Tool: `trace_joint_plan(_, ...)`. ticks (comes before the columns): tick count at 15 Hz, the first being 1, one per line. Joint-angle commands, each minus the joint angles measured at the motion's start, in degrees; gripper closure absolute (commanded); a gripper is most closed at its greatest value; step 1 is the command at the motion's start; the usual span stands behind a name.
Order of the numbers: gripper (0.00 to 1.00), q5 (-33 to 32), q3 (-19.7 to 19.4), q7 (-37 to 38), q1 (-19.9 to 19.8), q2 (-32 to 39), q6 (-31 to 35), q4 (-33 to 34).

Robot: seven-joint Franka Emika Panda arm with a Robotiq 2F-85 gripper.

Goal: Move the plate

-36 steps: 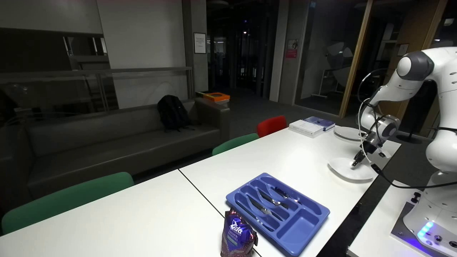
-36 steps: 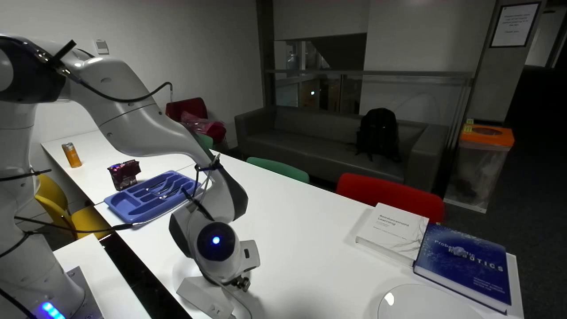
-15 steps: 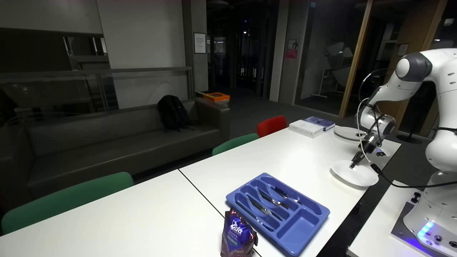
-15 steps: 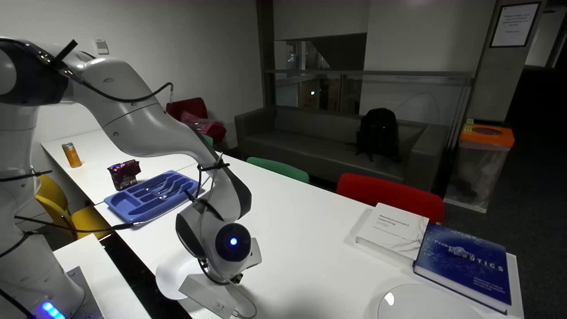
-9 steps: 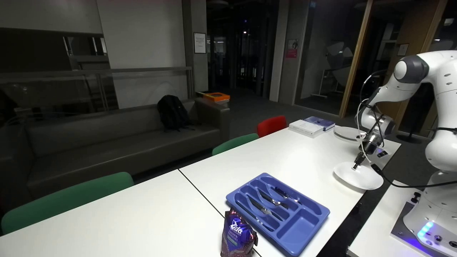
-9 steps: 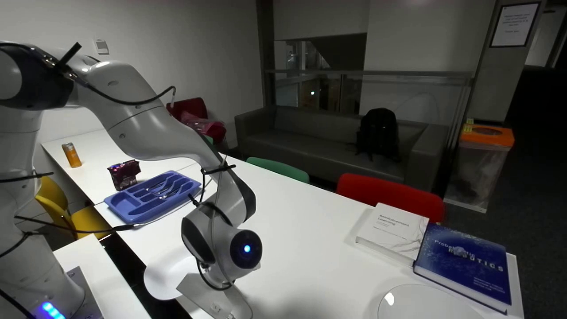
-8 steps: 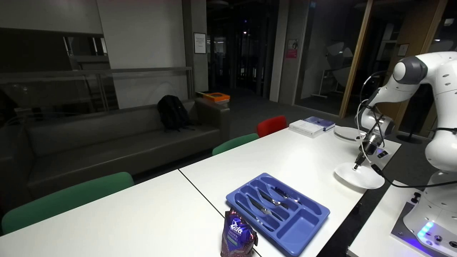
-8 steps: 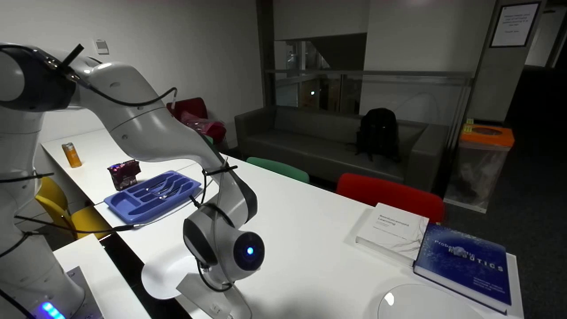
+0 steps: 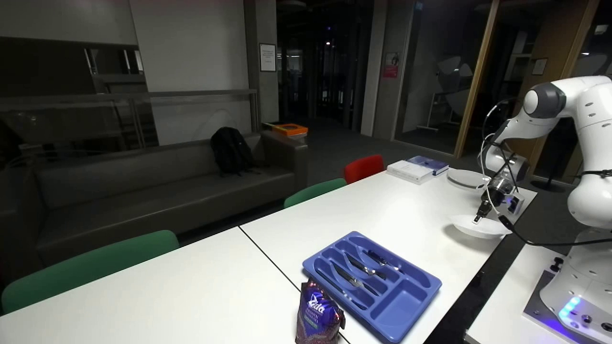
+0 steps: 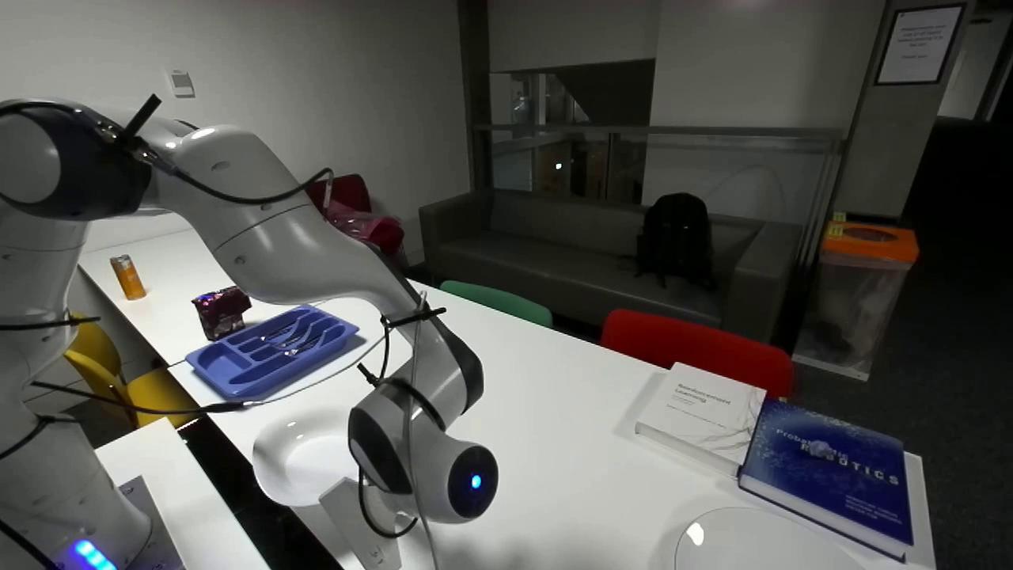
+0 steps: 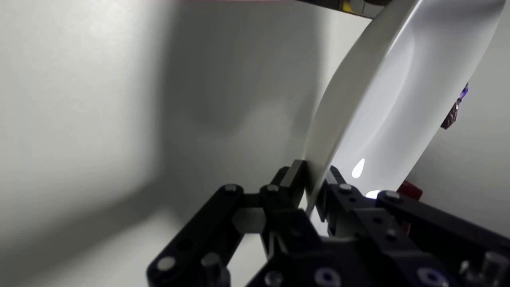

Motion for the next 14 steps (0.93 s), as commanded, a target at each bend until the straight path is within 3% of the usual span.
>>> trace_joint_plan(1, 0.97, 3.95, 0.53, 8.41, -2.91, -0.37, -3.42, 1.81)
trace_joint_plan(8, 0.97, 15.22, -0.04, 20.82, -2.67, -2.31, 2.25, -0.46)
trace_joint_plan(14, 0.97, 21.84, -0.21, 23.42, -1.19, -3.14, 10.39, -1.66)
